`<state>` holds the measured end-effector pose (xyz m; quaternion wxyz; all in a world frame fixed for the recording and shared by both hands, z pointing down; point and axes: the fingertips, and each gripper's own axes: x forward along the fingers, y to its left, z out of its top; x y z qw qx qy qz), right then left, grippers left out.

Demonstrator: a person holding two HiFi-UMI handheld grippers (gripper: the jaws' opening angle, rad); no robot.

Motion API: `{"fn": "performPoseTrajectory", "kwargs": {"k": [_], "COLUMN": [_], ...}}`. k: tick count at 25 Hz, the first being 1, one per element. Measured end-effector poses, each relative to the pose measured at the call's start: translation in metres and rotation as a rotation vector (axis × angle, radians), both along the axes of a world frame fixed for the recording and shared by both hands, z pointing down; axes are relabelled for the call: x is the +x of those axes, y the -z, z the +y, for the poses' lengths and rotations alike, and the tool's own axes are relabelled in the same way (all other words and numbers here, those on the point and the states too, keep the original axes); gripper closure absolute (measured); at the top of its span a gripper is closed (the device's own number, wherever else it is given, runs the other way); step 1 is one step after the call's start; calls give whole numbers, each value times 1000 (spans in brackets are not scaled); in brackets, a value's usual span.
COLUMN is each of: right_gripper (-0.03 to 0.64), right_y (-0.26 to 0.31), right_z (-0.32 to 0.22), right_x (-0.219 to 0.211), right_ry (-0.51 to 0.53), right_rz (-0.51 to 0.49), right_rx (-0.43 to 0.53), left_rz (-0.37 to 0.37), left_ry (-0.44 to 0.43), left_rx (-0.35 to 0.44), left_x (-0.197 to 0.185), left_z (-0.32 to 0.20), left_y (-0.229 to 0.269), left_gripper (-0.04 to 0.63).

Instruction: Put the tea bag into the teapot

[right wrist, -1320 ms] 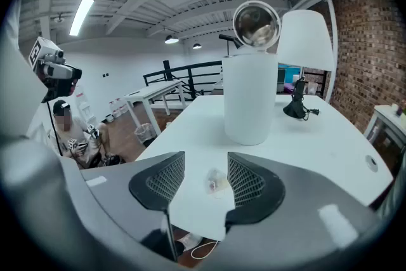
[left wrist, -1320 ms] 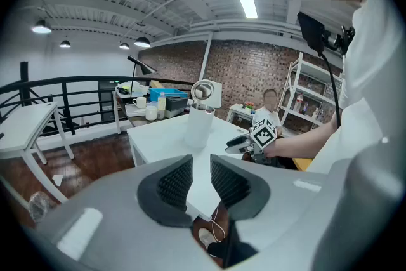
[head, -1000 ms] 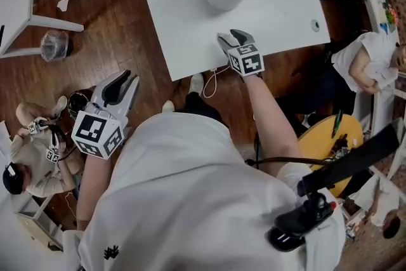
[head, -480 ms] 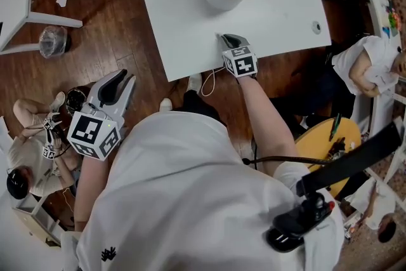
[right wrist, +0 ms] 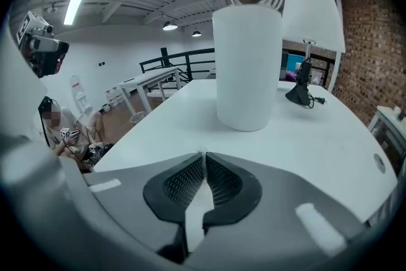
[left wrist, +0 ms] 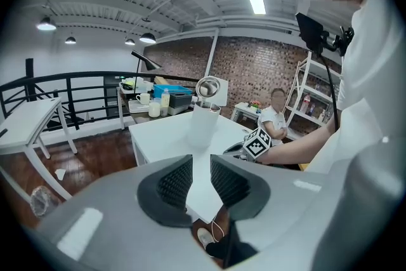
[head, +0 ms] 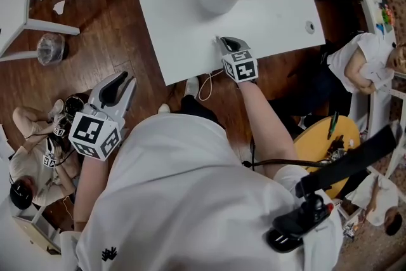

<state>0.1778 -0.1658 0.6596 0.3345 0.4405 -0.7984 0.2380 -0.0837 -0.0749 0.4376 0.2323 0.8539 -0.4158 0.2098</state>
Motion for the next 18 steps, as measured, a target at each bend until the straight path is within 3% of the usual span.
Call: {"fn": "performPoseTrajectory", "kwargs": {"k": [7, 18], "right_gripper": [612, 614], "right_y": [93, 220], "right_z": [8, -60], "right_x": [-1, 13], "right_ry": [-1, 35], "right_rz": [-18, -58], "right_rx": [108, 270], "left_rz": [36, 61], "left_ry": [-15, 2], "left_rx": [30, 37], "left_x": [-8, -7], "left_z": [12, 4], "left_y": [10, 0], "left_gripper": [534, 534]}}
